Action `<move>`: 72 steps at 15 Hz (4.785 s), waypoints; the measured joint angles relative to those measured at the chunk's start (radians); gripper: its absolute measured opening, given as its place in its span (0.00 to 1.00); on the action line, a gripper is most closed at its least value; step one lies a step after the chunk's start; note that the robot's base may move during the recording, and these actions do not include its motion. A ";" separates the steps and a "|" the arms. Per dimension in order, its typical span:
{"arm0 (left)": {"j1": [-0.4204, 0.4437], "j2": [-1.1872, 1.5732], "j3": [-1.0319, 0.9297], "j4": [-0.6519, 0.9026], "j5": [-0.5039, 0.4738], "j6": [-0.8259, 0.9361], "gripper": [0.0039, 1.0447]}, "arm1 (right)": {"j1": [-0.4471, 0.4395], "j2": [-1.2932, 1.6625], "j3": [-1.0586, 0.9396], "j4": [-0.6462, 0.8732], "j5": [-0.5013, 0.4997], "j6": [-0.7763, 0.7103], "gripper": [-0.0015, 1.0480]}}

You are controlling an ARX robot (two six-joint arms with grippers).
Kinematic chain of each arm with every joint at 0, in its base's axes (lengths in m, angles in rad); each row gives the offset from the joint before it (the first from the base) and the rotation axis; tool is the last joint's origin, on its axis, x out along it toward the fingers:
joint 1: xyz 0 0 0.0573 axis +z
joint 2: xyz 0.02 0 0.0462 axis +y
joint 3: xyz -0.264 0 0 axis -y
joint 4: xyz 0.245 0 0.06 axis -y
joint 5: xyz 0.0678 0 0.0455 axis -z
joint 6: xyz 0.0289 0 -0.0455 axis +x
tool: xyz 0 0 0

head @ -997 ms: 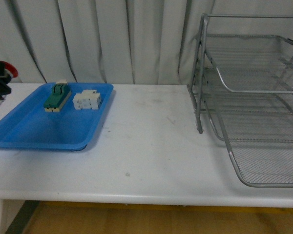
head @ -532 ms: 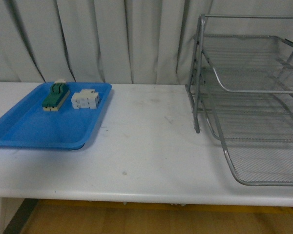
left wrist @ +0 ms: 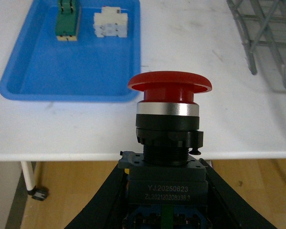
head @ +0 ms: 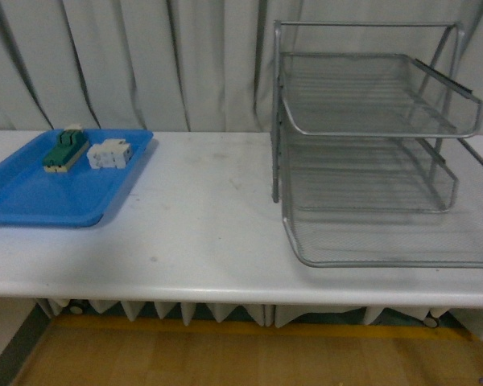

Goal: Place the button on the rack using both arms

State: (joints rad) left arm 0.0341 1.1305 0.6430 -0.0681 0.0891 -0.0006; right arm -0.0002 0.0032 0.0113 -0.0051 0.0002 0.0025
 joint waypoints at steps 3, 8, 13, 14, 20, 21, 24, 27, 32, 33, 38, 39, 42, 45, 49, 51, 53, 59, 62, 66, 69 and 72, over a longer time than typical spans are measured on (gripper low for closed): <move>0.000 -0.006 0.000 0.002 0.000 0.000 0.34 | 0.000 -0.001 0.000 0.001 0.000 0.000 0.94; -0.002 -0.006 0.000 0.002 0.001 0.000 0.34 | 0.000 0.000 0.000 0.002 0.000 0.000 0.94; -0.018 0.000 -0.008 0.054 -0.018 0.016 0.34 | 0.000 -0.001 0.000 -0.002 0.004 0.000 0.94; -0.055 0.024 -0.003 0.113 -0.039 0.046 0.34 | 0.000 -0.001 0.000 0.002 0.003 0.000 0.94; -0.206 0.248 0.127 0.172 -0.062 0.074 0.34 | 0.000 -0.001 0.000 0.001 0.003 0.000 0.94; -0.227 0.280 0.146 0.176 -0.052 0.075 0.34 | 0.000 -0.001 0.000 0.002 0.003 0.000 0.94; -0.279 0.385 0.209 0.186 -0.032 0.082 0.34 | 0.000 -0.001 0.000 0.002 0.003 0.000 0.94; -0.349 0.644 0.369 0.225 -0.043 0.118 0.34 | 0.000 -0.001 0.000 0.002 0.003 0.000 0.94; -0.097 0.206 0.129 0.254 0.131 0.053 0.93 | 0.000 -0.001 0.000 0.001 0.003 0.000 0.94; -0.072 0.079 -0.024 0.564 -0.061 0.027 0.80 | 0.000 -0.001 0.000 0.002 0.001 0.000 0.94; -0.031 -0.093 -0.354 0.824 -0.093 0.006 0.20 | 0.000 -0.001 0.000 0.002 0.000 0.000 0.94; -0.032 -0.135 -0.396 0.824 -0.092 0.006 0.06 | 0.000 -0.001 0.000 0.002 0.000 0.000 0.94; -0.033 -0.286 -0.506 0.772 -0.091 0.004 0.01 | 0.000 -0.001 0.000 0.002 0.000 0.000 0.94; -0.034 -0.468 -0.581 0.659 -0.090 0.004 0.01 | 0.000 -0.001 0.000 0.002 0.000 0.000 0.94; -0.034 -0.530 -0.626 0.666 -0.089 0.004 0.01 | 0.000 -0.001 0.000 0.002 0.000 0.000 0.94; -0.034 -0.550 -0.634 0.626 -0.089 0.004 0.01 | 0.000 -0.001 0.000 0.002 0.000 0.000 0.94; -0.034 -0.558 -0.634 0.610 -0.090 0.004 0.01 | 0.000 -0.001 0.000 0.002 0.000 0.000 0.94; -0.034 -0.803 -0.634 0.399 -0.090 0.004 0.01 | 0.000 -0.001 0.000 0.002 0.000 0.000 0.94; -0.034 -0.892 -0.634 0.310 -0.090 0.004 0.01 | 0.000 -0.001 0.000 0.002 0.000 0.000 0.94; -0.034 -0.931 -0.634 0.269 -0.090 0.004 0.01 | 0.000 -0.001 0.000 0.002 0.000 0.000 0.94; -0.034 -0.992 -0.631 0.189 -0.091 0.004 0.01 | 0.000 -0.001 0.000 0.002 0.000 0.000 0.94; -0.034 -1.124 -0.628 0.079 -0.090 0.004 0.01 | 0.000 -0.001 0.000 0.002 0.000 0.000 0.94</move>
State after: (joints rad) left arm -0.0002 0.0067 0.0151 0.0113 -0.0010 0.0032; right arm -0.0002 0.0025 0.0113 -0.0032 0.0002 0.0025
